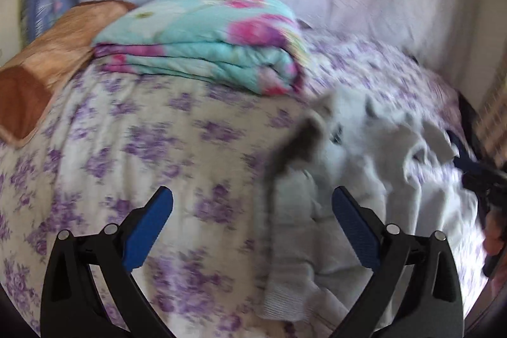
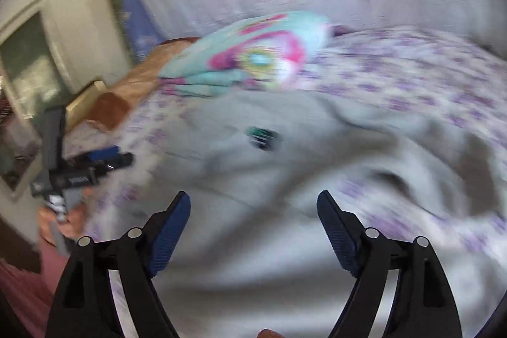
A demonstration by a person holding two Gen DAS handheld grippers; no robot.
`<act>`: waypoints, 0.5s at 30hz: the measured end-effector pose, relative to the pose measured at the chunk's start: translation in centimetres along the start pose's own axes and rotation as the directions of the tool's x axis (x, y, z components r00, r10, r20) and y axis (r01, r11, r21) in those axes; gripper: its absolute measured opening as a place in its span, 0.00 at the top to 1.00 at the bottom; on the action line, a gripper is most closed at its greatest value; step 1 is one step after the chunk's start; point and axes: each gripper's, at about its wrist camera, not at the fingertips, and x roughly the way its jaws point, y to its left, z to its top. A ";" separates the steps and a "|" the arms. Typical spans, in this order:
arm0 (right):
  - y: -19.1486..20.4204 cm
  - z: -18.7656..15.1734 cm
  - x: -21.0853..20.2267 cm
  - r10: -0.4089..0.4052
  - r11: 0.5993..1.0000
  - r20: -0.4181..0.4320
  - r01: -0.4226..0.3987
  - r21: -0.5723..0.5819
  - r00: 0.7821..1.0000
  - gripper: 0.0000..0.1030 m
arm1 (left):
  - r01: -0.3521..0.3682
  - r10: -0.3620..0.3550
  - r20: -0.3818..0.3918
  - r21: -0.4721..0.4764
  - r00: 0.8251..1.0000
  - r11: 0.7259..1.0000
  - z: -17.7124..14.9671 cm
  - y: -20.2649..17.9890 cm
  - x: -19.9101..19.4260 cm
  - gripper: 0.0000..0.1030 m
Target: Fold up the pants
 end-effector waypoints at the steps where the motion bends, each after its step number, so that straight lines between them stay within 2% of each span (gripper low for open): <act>1: -1.4 -1.6 -1.7 -0.068 0.997 0.009 0.068 0.038 0.998 0.14 | 0.000 0.000 -0.020 0.028 1.000 1.000 -0.3 -0.7 0.3 0.05; 3: -5.5 -5.5 -5.8 -0.211 0.961 -0.007 0.209 0.180 0.977 0.12 | -0.007 0.013 -0.061 0.084 0.998 0.996 -1.5 -2.0 0.7 0.05; 4: -7.2 -7.5 -7.5 -0.246 0.938 -0.017 0.242 0.248 0.969 0.11 | -0.008 0.016 -0.081 0.100 0.997 0.995 -2.2 -2.2 1.0 0.05; 5: -8.9 -9.2 -8.9 -0.282 0.909 -0.023 0.275 0.313 0.959 0.10 | -0.010 0.023 -0.116 0.110 0.993 0.994 -3.2 -2.3 1.3 0.05; 7: -12.9 -13.1 -11.6 -0.356 0.827 -0.043 0.337 0.450 0.933 0.06 | 0.007 0.008 -0.174 0.087 0.985 0.996 -4.8 -2.0 1.8 0.05; 8: -14.5 -14.4 -12.2 -0.364 0.796 -0.050 0.339 0.502 0.930 0.06 | 0.029 -0.017 -0.212 0.053 0.977 0.998 -5.6 -1.6 2.1 0.05; 9: -16.5 -15.9 -12.7 -0.350 0.756 -0.048 0.312 0.575 0.936 0.06 | 0.062 -0.057 -0.242 0.013 0.969 0.998 -6.2 -1.2 2.2 0.05; 11: -19.2 -17.7 -11.8 -0.283 0.710 -0.034 0.233 0.665 0.959 0.06 | 0.159 -0.182 -0.302 -0.097 0.936 0.982 -7.0 -0.2 2.8 0.04; 12: -20.2 -18.3 -11.1 -0.256 0.691 -0.030 0.205 0.693 0.966 0.06 | 0.173 -0.205 -0.305 -0.129 0.930 0.977 -7.2 0.0 2.8 0.04; 14: -22.6 -19.4 -9.1 -0.216 0.625 -0.026 0.159 0.764 0.976 0.06 | 0.162 -0.198 -0.302 -0.139 0.933 0.977 -7.3 -0.1 2.9 0.04; 15: -22.9 -19.3 -8.0 -0.209 0.607 -0.020 0.145 0.781 0.978 0.06 | 0.157 -0.192 -0.302 -0.137 0.934 0.978 -7.3 -0.3 2.8 0.04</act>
